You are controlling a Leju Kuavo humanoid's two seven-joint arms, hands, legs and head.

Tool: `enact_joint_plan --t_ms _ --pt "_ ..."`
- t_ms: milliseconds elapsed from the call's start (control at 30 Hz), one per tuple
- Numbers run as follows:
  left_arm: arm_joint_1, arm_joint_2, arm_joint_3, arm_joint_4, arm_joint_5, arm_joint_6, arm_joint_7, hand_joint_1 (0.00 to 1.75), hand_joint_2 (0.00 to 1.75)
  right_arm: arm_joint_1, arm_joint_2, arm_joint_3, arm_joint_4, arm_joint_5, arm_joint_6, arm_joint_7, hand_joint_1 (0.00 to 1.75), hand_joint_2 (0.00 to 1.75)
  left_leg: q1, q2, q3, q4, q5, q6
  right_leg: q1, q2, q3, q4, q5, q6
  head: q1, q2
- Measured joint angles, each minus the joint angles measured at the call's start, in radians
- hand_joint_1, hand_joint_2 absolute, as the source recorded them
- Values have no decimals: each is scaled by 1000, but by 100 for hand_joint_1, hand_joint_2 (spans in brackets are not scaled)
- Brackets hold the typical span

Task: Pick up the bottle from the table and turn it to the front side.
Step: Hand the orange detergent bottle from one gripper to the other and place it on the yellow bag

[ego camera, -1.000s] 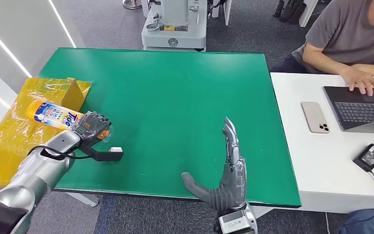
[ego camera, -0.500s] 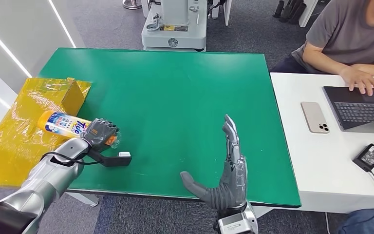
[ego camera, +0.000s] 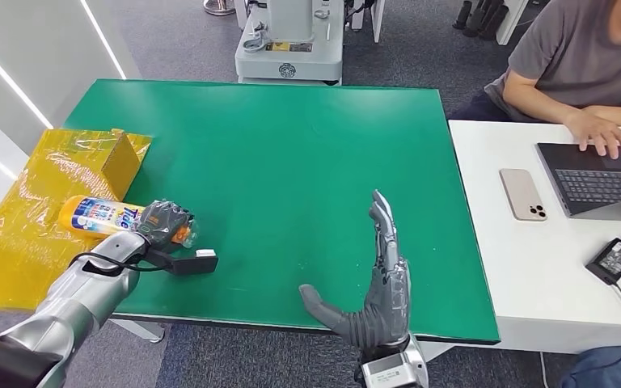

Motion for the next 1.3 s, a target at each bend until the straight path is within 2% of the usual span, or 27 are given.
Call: enact_joint_plan --t_ms 767,800,900,933,1300 --pt "4 -10 48 0 -10 -3 -17 175 175 -40 -9 47 19 -52 -32 -2 0 175 0 0 0 0 0 0 0 0 0 0 0 0 0 0" --pt "4 -11 48 0 -11 -3 -17 168 175 -39 -10 47 19 -52 -33 -2 0 175 0 0 0 0 0 0 0 0 0 0 0 0 0 0" --pt "4 -12 50 0 -15 -2 -17 38 175 -38 -12 48 19 -52 -37 -2 0 175 0 0 0 0 0 0 0 0 0 0 0 0 0 0" --pt "4 -13 50 0 -17 -2 -17 1 175 -37 -12 49 18 -51 -37 -2 0 175 0 0 0 0 0 0 0 0 0 0 0 0 0 0" --pt "-1 -19 53 0 -23 8 -17 0 175 -34 -15 49 16 -40 -47 5 0 175 0 0 0 0 0 0 0 0 0 0 0 0 0 0"
